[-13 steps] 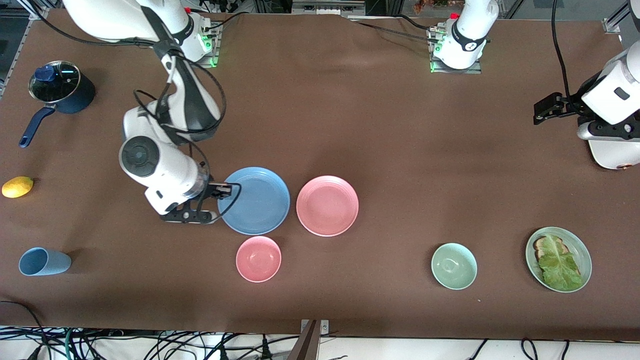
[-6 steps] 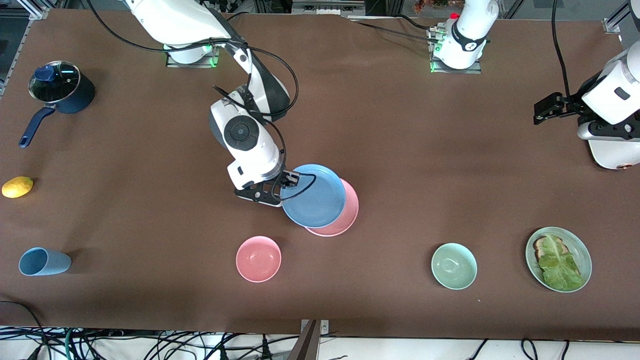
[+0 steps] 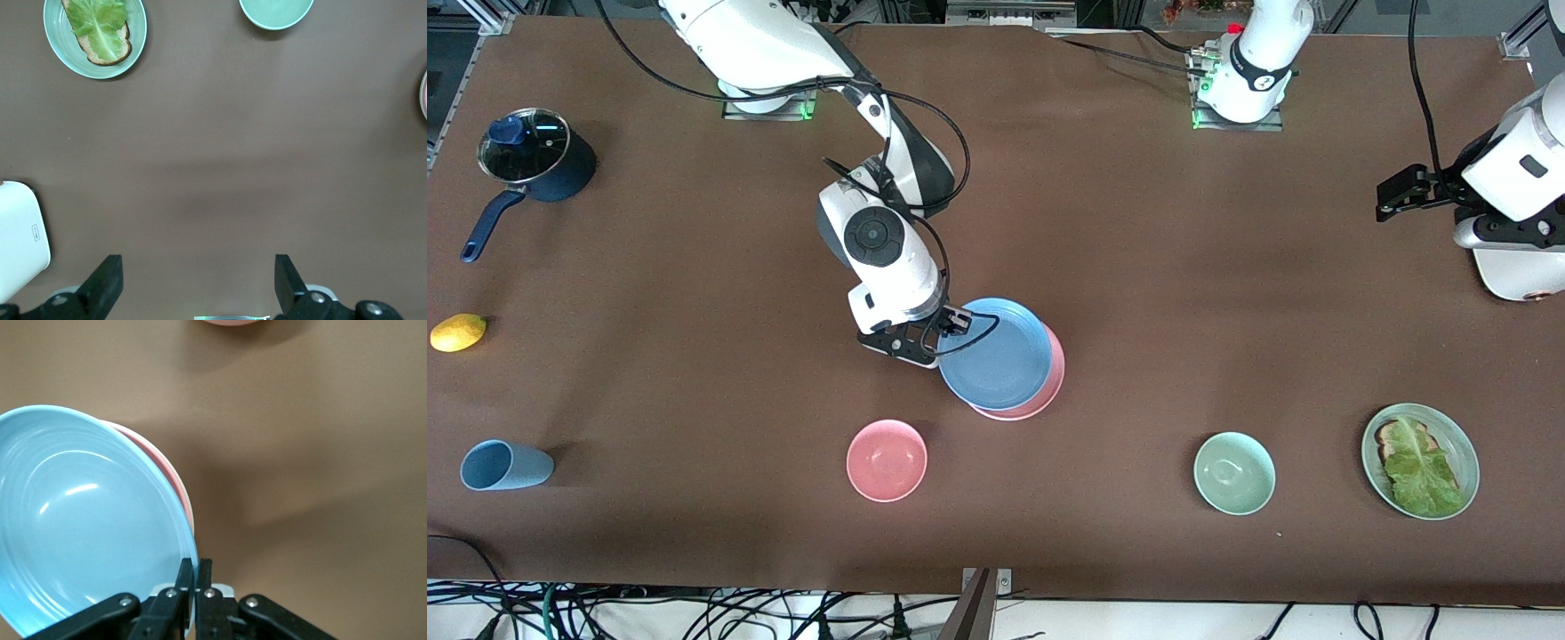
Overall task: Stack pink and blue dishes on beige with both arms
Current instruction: 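Slide the blue plate with the right gripper onto the pink plate, then open the right gripper and release the blue plate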
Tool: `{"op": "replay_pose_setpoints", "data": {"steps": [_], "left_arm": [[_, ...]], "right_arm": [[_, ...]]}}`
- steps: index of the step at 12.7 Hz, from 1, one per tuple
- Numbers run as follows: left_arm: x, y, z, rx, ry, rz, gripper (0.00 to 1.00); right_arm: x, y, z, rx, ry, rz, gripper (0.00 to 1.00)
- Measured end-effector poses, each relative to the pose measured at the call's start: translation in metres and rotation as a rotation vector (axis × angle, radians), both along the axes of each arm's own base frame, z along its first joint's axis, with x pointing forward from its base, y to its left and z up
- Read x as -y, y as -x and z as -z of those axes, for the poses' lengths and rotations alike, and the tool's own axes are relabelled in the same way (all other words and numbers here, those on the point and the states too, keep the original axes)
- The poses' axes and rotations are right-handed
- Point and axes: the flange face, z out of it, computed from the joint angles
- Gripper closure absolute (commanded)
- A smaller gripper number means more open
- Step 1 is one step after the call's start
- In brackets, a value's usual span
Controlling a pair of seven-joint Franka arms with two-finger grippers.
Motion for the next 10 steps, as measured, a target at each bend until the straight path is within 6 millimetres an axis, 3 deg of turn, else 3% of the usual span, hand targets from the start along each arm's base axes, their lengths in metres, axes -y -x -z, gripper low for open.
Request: {"op": "replay_pose_setpoints", "data": {"steps": [6,9,10], "left_arm": [[0.0,0.0,0.0,0.0,0.0,0.0,0.0],[0.0,0.0,0.0,0.0,0.0,0.0,0.0],[0.0,0.0,0.0,0.0,0.0,0.0,0.0]], "right_arm": [[-0.019,0.012,0.03,0.003,-0.005,-0.018,1.0],[-0.02,0.012,0.031,0.005,-0.005,-0.018,1.0],[-0.02,0.011,0.031,0.007,-0.004,-0.019,0.89]]}}
